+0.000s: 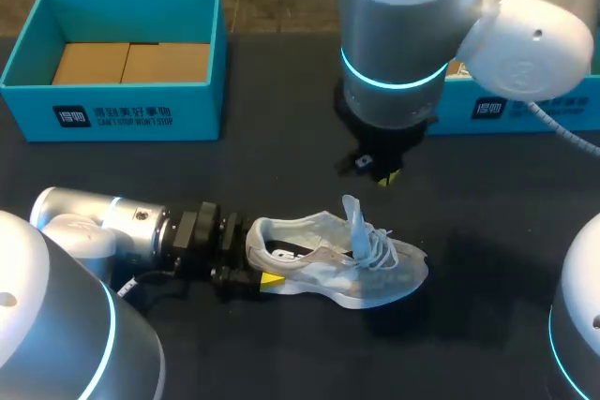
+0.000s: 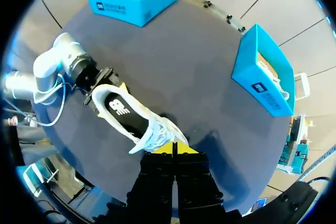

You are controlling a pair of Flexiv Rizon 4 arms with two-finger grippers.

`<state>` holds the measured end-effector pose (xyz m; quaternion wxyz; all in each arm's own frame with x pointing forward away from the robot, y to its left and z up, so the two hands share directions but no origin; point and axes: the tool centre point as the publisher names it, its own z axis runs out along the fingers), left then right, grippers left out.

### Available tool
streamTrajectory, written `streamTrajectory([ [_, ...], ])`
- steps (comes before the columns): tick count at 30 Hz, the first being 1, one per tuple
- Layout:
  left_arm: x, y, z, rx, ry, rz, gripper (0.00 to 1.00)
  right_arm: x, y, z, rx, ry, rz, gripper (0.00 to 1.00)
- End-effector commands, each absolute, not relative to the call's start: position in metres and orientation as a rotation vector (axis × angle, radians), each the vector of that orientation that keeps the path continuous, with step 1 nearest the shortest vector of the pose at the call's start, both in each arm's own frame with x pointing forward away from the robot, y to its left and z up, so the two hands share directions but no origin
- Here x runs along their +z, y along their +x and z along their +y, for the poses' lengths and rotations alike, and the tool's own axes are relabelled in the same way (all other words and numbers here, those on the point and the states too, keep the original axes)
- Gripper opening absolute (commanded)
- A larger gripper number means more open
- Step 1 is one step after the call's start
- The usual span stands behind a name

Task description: Take the shoe out of the shoebox, open the shoe tongue, remove and reinsert the insole, then place the shoe into the shoebox

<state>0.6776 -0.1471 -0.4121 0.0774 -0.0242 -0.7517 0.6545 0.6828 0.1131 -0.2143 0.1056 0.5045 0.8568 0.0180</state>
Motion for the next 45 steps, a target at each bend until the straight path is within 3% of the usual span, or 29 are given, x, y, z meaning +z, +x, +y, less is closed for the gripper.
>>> streamTrajectory([
  [1,-0.413,0.677,-0.148,1.963,-0.070,-2.253,0.00,-0.213,0.683,0.114,0.066,1.415,2.580,0.00],
  [12,-0.413,0.677,-0.148,1.963,-0.070,-2.253,0.00,-0.202,0.687,0.164,0.088,0.807,2.909,0.00],
  [14,-0.413,0.677,-0.148,1.963,-0.070,-2.253,0.00,-0.203,0.687,0.170,-0.045,0.895,2.912,0.00],
  [25,-0.413,0.677,-0.148,1.963,-0.070,-2.253,0.00,-0.203,0.687,0.170,-0.045,0.895,2.912,0.00],
  [34,-0.413,0.677,-0.148,1.963,-0.070,-2.253,0.00,-0.233,0.673,0.218,-0.014,0.633,2.996,0.00],
  [45,-0.413,0.677,-0.148,1.963,-0.070,-2.253,0.00,-0.235,0.671,0.219,-0.040,0.615,2.994,0.00],
])
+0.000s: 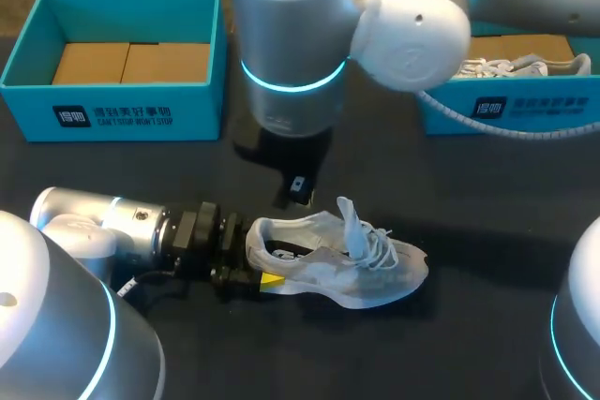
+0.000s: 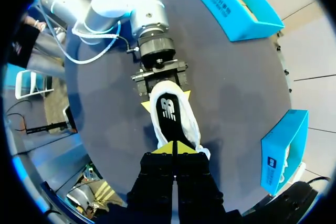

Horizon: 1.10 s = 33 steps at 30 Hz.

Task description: Take the shoe out of the shoebox, open the shoe tongue, remove and reinsert the insole, then place the shoe into the shoebox

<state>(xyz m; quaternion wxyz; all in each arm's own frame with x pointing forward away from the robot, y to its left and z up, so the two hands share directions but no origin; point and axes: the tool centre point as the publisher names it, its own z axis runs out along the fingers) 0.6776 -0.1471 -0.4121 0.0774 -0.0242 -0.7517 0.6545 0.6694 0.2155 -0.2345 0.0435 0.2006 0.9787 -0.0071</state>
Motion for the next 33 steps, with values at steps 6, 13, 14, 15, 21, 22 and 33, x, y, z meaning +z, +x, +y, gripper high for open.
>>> streamTrajectory([
  [6,-0.413,0.677,-0.148,1.963,-0.070,-2.253,0.00,-0.259,0.672,0.227,-0.102,0.563,2.982,0.00],
  [13,-0.413,0.677,-0.148,1.963,-0.070,-2.253,0.00,-0.292,0.673,0.234,-0.099,0.535,2.981,0.00],
  [14,-0.413,0.677,-0.148,1.963,-0.070,-2.253,0.00,-0.295,0.672,0.233,-0.093,0.552,2.988,0.00],
  [15,-0.413,0.677,-0.148,1.963,-0.070,-2.253,0.00,-0.298,0.671,0.229,-0.102,0.590,2.993,0.00],
  [21,-0.413,0.677,-0.148,1.963,-0.070,-2.253,0.00,-0.298,0.671,0.229,-0.102,0.590,2.993,0.00],
  [22,-0.413,0.677,-0.148,1.963,-0.070,-2.253,0.00,-0.298,0.671,0.229,-0.102,0.590,2.993,0.00],
  [33,-0.413,0.677,-0.148,1.963,-0.070,-2.253,0.00,-0.322,0.674,0.220,-0.077,0.504,3.011,0.00],
])
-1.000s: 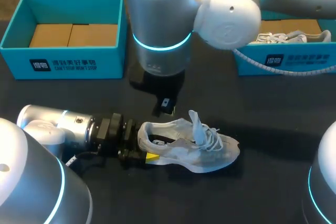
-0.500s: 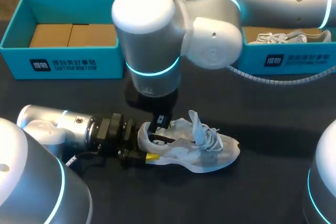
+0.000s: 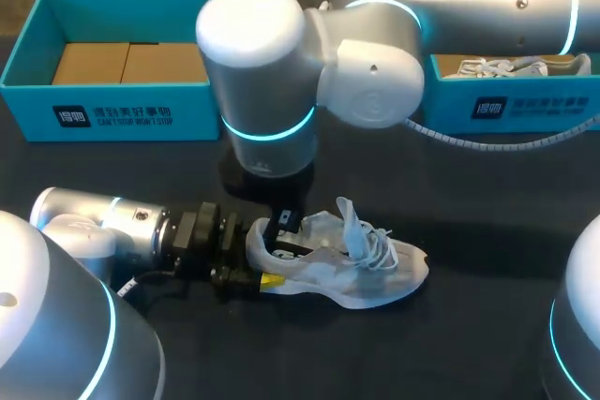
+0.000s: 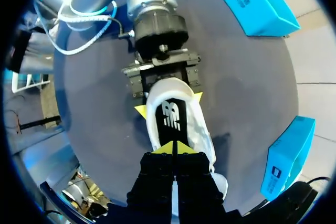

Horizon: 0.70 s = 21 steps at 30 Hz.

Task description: Take the shoe out of the shoebox, open the shoe tongue, remove and reinsert the insole, then place the shoe into the shoebox

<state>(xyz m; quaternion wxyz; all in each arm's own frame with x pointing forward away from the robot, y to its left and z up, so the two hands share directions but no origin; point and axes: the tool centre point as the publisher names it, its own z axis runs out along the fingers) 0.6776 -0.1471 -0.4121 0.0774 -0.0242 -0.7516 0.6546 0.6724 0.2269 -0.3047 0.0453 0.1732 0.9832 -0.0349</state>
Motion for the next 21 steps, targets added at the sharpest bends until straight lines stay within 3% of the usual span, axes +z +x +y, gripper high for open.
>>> streamTrajectory([
  [1,-0.413,0.677,-0.148,1.963,-0.070,-2.253,0.00,-0.325,0.675,0.218,-0.070,0.491,3.019,0.00],
  [21,-0.413,0.677,-0.148,1.963,-0.070,-2.253,0.00,-0.362,0.686,0.197,-0.051,0.312,3.065,0.00],
])
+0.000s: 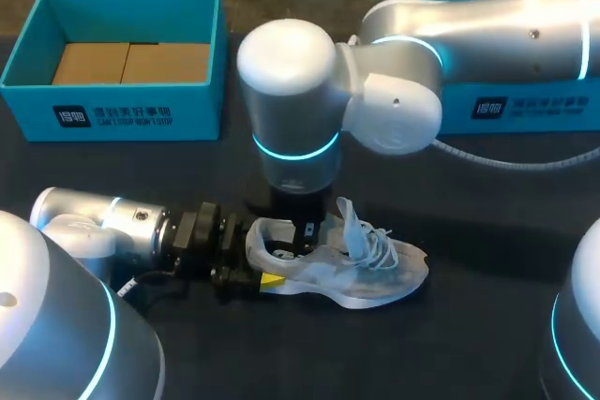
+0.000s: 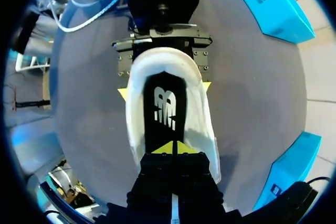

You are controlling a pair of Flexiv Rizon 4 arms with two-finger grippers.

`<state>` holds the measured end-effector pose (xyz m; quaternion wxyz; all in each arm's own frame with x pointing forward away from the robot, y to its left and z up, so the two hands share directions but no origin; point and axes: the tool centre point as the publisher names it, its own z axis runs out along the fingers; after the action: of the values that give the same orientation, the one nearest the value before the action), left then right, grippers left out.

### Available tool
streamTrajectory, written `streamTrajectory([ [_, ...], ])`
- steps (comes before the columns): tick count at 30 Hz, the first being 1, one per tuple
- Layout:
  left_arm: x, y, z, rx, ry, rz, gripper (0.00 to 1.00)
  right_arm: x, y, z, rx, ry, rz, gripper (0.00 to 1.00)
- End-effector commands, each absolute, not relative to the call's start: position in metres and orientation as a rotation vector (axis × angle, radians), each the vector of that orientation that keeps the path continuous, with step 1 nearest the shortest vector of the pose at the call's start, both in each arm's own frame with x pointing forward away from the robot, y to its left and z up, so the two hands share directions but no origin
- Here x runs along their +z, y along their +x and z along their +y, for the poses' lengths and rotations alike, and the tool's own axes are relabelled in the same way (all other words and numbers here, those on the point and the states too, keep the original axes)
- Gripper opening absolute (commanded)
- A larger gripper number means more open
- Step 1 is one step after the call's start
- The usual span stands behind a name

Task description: Take the shoe out of the shoebox, open the shoe tongue, remove and reinsert the insole, then place the shoe into the shoebox

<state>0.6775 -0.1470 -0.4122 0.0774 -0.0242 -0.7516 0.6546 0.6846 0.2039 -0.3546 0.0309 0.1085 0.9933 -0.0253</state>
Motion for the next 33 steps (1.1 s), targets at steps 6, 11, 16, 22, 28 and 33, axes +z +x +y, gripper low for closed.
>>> streamTrajectory([
  [6,-0.413,0.677,-0.148,1.963,-0.070,-2.253,0.00,-0.374,0.694,0.194,0.002,0.258,3.078,0.00],
  [11,-0.413,0.677,-0.148,1.963,-0.070,-2.253,0.00,-0.380,0.695,0.195,0.013,0.247,3.096,0.00],
  [16,-0.413,0.677,-0.148,1.963,-0.070,-2.253,0.00,-0.379,0.695,0.197,0.013,0.235,3.085,0.00],
  [22,-0.413,0.677,-0.148,1.963,-0.070,-2.253,0.00,-0.384,0.698,0.187,-0.004,0.246,3.081,0.00],
  [28,-0.413,0.677,-0.148,1.963,-0.070,-2.253,0.00,-0.383,0.694,0.172,0.010,0.299,3.061,0.00],
  [33,-0.413,0.677,-0.148,1.963,-0.070,-2.253,0.00,-0.380,0.694,0.162,0.021,0.332,3.029,0.00],
])
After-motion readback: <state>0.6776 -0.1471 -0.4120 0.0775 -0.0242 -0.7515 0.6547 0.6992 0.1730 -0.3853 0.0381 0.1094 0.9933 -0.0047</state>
